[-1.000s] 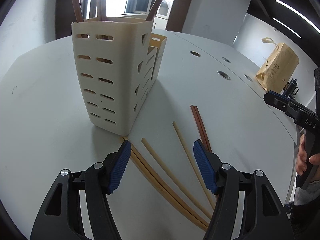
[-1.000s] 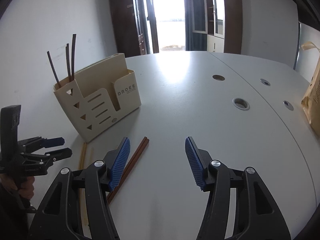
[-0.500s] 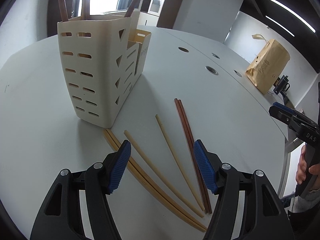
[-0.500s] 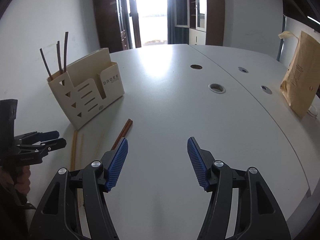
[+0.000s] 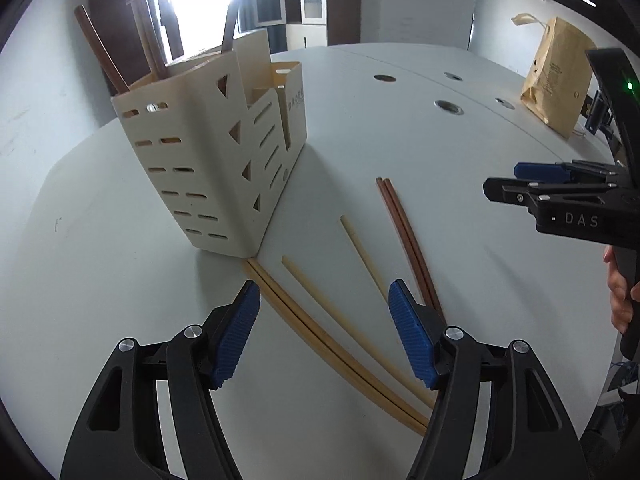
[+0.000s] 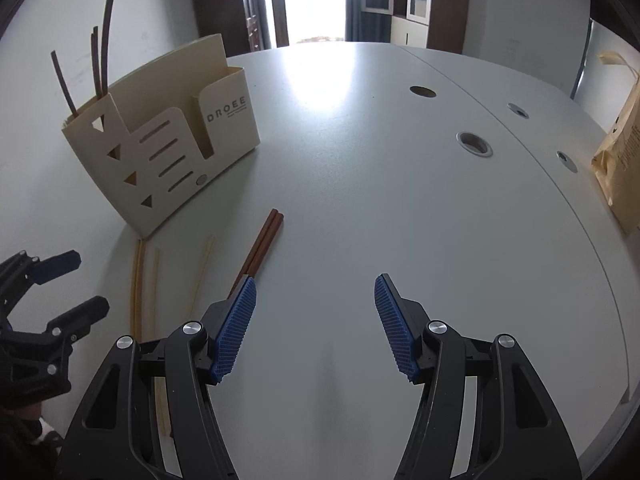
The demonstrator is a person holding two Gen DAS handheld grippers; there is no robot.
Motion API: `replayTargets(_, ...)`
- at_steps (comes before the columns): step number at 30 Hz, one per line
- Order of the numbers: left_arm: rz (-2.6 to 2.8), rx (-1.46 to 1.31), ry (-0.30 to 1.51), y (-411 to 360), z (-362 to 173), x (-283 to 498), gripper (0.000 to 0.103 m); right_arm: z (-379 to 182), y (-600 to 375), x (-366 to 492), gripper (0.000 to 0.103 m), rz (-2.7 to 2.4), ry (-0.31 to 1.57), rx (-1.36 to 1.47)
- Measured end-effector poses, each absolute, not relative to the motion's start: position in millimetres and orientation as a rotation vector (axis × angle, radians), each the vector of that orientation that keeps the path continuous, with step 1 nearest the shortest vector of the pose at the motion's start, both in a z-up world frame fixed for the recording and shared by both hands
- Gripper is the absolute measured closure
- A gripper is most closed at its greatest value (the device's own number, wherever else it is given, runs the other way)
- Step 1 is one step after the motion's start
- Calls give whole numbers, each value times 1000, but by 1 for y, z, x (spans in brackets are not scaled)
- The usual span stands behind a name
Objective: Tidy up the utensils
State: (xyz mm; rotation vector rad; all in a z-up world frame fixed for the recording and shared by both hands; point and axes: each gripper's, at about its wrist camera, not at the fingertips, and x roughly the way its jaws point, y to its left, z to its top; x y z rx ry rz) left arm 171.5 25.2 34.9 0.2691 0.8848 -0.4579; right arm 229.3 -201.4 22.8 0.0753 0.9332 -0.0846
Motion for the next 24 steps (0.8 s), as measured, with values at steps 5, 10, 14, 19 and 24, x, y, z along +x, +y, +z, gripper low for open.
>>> replayTargets(5,-383,258,943,24,19,178,45,7,-192,262,42,-58,976,111)
replayTargets(10,-284,201,986,44,13,192,46,-12,-187,294,43,-77,1052,104)
replayTargets(14,-241,135,1036,63,4,207,47,-27,-186,313,44,-86,1088,89)
replayTargets(19,-230,85,1057,73,-4,217,49,-39,-196,321,44,-67,1103,122)
replayTargets(24,-216,99,1080,75,-14,220,49,-44,-196,324,49,-79,1092,60)
